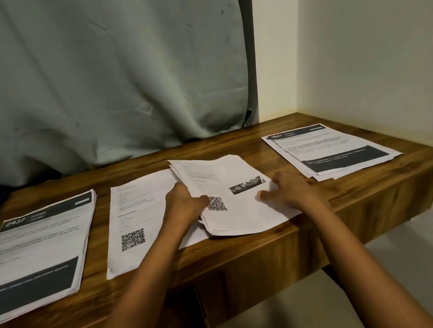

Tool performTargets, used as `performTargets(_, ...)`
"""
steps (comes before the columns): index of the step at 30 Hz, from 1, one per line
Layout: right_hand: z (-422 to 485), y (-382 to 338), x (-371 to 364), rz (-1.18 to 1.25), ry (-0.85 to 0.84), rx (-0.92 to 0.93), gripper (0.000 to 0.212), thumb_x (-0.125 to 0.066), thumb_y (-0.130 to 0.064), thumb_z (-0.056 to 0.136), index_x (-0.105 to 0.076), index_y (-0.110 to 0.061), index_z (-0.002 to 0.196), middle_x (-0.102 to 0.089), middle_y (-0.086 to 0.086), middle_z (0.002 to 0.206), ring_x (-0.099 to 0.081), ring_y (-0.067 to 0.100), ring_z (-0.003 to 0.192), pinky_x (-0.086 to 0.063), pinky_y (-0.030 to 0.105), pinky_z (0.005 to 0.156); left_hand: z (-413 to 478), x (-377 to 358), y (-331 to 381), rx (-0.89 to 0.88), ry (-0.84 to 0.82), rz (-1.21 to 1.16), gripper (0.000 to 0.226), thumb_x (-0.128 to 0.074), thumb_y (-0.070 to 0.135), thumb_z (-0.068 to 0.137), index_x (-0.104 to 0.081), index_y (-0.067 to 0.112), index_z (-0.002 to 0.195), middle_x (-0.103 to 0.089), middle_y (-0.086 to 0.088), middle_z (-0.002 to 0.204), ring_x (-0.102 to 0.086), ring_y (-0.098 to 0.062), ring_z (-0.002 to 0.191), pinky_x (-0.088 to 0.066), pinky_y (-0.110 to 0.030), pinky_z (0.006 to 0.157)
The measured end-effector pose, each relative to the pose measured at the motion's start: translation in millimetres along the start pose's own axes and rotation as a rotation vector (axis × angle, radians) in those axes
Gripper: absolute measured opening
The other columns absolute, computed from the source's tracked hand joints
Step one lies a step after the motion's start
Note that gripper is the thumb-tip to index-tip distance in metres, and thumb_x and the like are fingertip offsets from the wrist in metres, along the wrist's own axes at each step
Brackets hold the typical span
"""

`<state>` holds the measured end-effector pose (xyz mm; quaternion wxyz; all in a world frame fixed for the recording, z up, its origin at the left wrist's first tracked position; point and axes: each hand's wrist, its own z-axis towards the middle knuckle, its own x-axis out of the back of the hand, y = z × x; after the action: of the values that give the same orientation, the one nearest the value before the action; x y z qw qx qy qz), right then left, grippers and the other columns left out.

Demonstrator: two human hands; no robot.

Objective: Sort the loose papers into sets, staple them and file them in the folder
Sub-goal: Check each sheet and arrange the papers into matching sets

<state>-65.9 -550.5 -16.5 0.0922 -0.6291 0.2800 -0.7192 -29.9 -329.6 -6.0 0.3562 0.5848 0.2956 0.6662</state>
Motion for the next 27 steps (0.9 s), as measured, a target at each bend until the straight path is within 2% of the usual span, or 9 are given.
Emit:
performTargets(1, -3, -3, -2, -0.065, 0.023, -0.025, 0.052, -0.066, -0.051, 0.082, -0.056, -0.014, 0.116, -0.055, 0.005, 0.12, -0.051, 0.025, 0.115, -0.045, 0.032, 0.086, -1, 0, 1, -0.004, 0.023, 0.024, 0.043, -0.068, 0.015, 0.082, -0.055, 0.004, 0.121, -0.063, -0.01, 0.121, -0.061, -0.026, 0.104, -0.05, -0.028, 0.075)
performTargets(3, -6, -6, -7, -0.084, 0.072, -0.068, 0.063, -0.071, -0.048, 0.079, -0.052, -0.011, 0.126, -0.051, 0.009, 0.134, -0.048, 0.028, 0.122, -0.044, 0.038, 0.097, -3, -1, 2, -0.016, 0.056, 0.055, 0.047, -0.07, 0.016, 0.082, -0.049, 0.002, 0.121, -0.061, -0.012, 0.122, -0.06, -0.027, 0.107, -0.045, -0.024, 0.073)
performTargets(9, -7, -2, -9, 0.129, 0.134, -0.152, 0.055, -0.08, -0.035, 0.074, -0.056, -0.006, 0.114, -0.06, 0.01, 0.118, -0.055, 0.026, 0.108, -0.043, 0.032, 0.079, -7, -3, 4, -0.023, 0.057, 0.037, 0.057, -0.072, 0.016, 0.083, -0.041, 0.003, 0.129, -0.058, -0.012, 0.128, -0.058, -0.026, 0.112, -0.041, -0.021, 0.074)
performTargets(12, -6, 4, -10, 0.21, 0.185, -0.153, 0.055, -0.082, -0.03, 0.073, -0.055, -0.005, 0.115, -0.06, 0.01, 0.118, -0.055, 0.027, 0.106, -0.042, 0.03, 0.076, -5, -3, 5, -0.029, 0.091, 0.034, 0.044, -0.062, 0.019, 0.091, -0.044, 0.001, 0.128, -0.058, -0.015, 0.127, -0.059, -0.03, 0.111, -0.043, -0.025, 0.078)
performTargets(15, -4, 9, -10, 0.217, 0.252, -0.159, 0.05, -0.08, -0.028, 0.075, -0.057, -0.005, 0.112, -0.062, 0.01, 0.115, -0.056, 0.026, 0.104, -0.039, 0.028, 0.072, -2, -2, 5, -0.015, 0.112, 0.062, 0.038, -0.049, 0.008, 0.095, -0.043, 0.002, 0.132, -0.058, -0.015, 0.129, -0.057, -0.03, 0.114, -0.04, -0.024, 0.079)
performTargets(19, -1, 15, -6, 0.216, 0.319, -0.163, 0.036, -0.077, -0.024, 0.077, -0.062, -0.005, 0.104, -0.065, 0.012, 0.108, -0.059, 0.027, 0.097, -0.048, 0.033, 0.075, 0, 0, 4, 0.003, 0.086, 0.045, 0.044, -0.055, 0.004, 0.092, -0.043, 0.007, 0.134, -0.058, -0.011, 0.131, -0.058, -0.027, 0.114, -0.047, -0.027, 0.08)
performTargets(22, -2, 17, 1, 0.288, 0.363, -0.155, 0.033, -0.073, -0.019, 0.081, -0.062, -0.002, 0.107, -0.065, 0.013, 0.11, -0.057, 0.025, 0.09, -0.048, 0.033, 0.073, 1, -1, 4, 0.012, 0.067, 0.043, 0.052, -0.063, 0.008, 0.088, -0.041, 0.007, 0.135, -0.057, -0.01, 0.131, -0.059, -0.025, 0.113, -0.045, -0.024, 0.076)
performTargets(27, 0, 19, 17, 0.356, 0.495, -0.157, 0.034, -0.064, -0.021, 0.089, -0.057, -0.007, 0.119, -0.06, 0.016, 0.124, -0.059, 0.035, 0.104, -0.052, 0.045, 0.08, 2, -5, 10, 0.005, 0.016, 0.068, 0.054, -0.068, 0.015, 0.087, -0.044, 0.009, 0.135, -0.054, -0.008, 0.135, -0.057, -0.025, 0.117, -0.046, -0.023, 0.076)
